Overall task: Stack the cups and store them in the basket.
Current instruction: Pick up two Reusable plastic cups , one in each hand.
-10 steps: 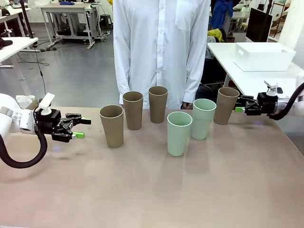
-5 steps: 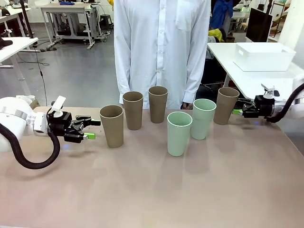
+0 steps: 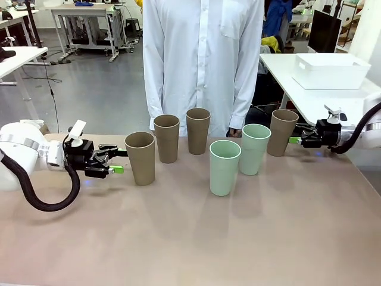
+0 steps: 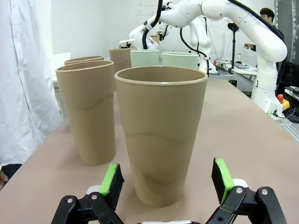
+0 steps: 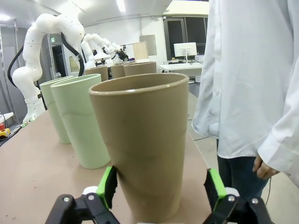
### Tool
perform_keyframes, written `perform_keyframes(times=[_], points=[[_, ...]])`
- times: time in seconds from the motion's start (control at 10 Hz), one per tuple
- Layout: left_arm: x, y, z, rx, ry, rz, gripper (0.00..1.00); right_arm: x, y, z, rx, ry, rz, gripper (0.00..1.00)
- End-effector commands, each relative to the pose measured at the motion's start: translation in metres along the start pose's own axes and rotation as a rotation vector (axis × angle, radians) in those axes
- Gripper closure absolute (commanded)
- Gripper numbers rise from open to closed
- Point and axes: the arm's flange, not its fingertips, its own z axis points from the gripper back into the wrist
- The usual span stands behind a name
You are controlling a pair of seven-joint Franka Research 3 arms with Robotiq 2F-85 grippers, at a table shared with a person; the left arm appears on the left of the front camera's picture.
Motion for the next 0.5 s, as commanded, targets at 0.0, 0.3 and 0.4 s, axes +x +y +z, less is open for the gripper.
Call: perform_keyframes(times=[0.0,0.3,0.4], points=[[0.004,0.006,-0.011,0.003,-0.020,-0.010,0.00,0.004,0.002,-0.002,0.015,0.004,-0.033,0.00],[0.000,0.012,-0.020,-0.012,-0.035,0.006,0.00,0.002,0.003,-0.006,0.039,0.007,-0.043,0.00],[-0.001,0.013,-0.021,-0.014,-0.041,0.009,0.00,0.002,0.004,-0.007,0.050,0.008,-0.047,0.00]])
